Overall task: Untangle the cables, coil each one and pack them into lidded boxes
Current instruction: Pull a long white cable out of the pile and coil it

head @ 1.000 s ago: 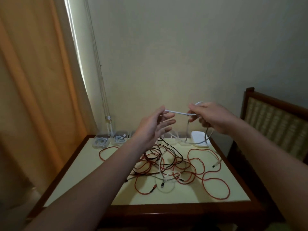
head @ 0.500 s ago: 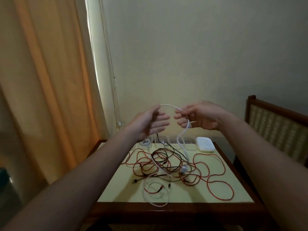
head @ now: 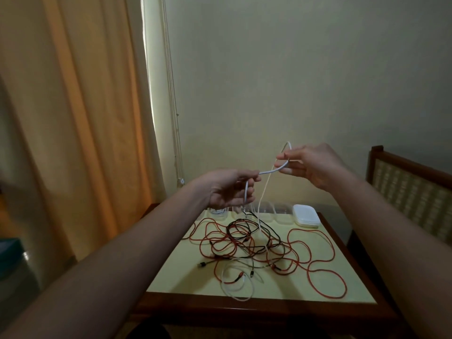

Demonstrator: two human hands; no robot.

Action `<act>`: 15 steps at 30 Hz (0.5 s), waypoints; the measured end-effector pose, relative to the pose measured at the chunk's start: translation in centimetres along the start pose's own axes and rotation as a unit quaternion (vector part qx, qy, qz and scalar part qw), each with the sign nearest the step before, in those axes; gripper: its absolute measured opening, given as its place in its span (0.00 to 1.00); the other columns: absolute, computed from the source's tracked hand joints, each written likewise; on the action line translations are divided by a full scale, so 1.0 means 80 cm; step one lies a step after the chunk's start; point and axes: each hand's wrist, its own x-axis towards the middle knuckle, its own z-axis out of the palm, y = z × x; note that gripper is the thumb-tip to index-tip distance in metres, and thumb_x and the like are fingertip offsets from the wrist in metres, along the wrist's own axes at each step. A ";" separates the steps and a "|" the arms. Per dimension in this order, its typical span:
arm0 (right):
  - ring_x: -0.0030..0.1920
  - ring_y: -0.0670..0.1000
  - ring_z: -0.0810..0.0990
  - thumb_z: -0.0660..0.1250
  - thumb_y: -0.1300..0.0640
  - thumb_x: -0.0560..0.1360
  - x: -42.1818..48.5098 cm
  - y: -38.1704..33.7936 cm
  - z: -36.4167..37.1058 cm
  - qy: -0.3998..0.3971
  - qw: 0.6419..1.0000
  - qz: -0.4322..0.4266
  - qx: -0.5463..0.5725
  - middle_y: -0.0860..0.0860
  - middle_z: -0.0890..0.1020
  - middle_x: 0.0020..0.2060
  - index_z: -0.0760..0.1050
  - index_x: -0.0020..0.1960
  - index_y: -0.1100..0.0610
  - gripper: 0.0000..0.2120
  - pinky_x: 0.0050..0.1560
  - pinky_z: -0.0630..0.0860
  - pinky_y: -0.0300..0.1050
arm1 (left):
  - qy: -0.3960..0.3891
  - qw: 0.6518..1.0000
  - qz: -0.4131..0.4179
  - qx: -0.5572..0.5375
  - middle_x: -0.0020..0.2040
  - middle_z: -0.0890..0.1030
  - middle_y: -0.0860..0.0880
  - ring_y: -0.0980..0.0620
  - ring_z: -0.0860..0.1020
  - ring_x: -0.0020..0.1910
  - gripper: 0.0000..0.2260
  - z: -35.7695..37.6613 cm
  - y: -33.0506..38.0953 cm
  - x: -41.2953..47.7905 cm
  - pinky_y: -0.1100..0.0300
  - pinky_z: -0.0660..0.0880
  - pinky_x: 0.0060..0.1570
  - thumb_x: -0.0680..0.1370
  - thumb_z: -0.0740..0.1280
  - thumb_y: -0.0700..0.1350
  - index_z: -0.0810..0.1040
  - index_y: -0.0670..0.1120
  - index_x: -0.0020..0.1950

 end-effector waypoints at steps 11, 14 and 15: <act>0.55 0.56 0.77 0.71 0.33 0.71 -0.016 0.023 0.012 0.083 0.807 -0.109 -0.574 0.52 0.77 0.53 0.75 0.52 0.53 0.24 0.54 0.76 0.51 | 0.168 0.932 0.201 0.248 0.32 0.68 0.50 0.53 0.63 0.27 0.11 -0.002 0.011 0.003 0.61 0.60 0.28 0.80 0.68 0.50 0.84 0.44 0.46; 0.51 0.51 0.83 0.65 0.31 0.74 -0.025 0.023 0.019 -0.085 0.932 -0.099 -0.339 0.50 0.85 0.48 0.80 0.52 0.53 0.25 0.55 0.78 0.51 | 0.162 0.939 0.198 0.230 0.32 0.68 0.51 0.54 0.64 0.28 0.12 -0.003 0.013 0.001 0.60 0.62 0.29 0.80 0.67 0.50 0.85 0.42 0.49; 0.51 0.51 0.84 0.65 0.33 0.76 -0.029 0.023 0.021 -0.130 0.947 -0.082 -0.282 0.49 0.87 0.48 0.81 0.54 0.54 0.24 0.57 0.78 0.52 | 0.150 0.950 0.187 0.201 0.31 0.67 0.52 0.54 0.63 0.28 0.12 -0.002 0.014 0.000 0.60 0.62 0.30 0.81 0.66 0.48 0.84 0.41 0.50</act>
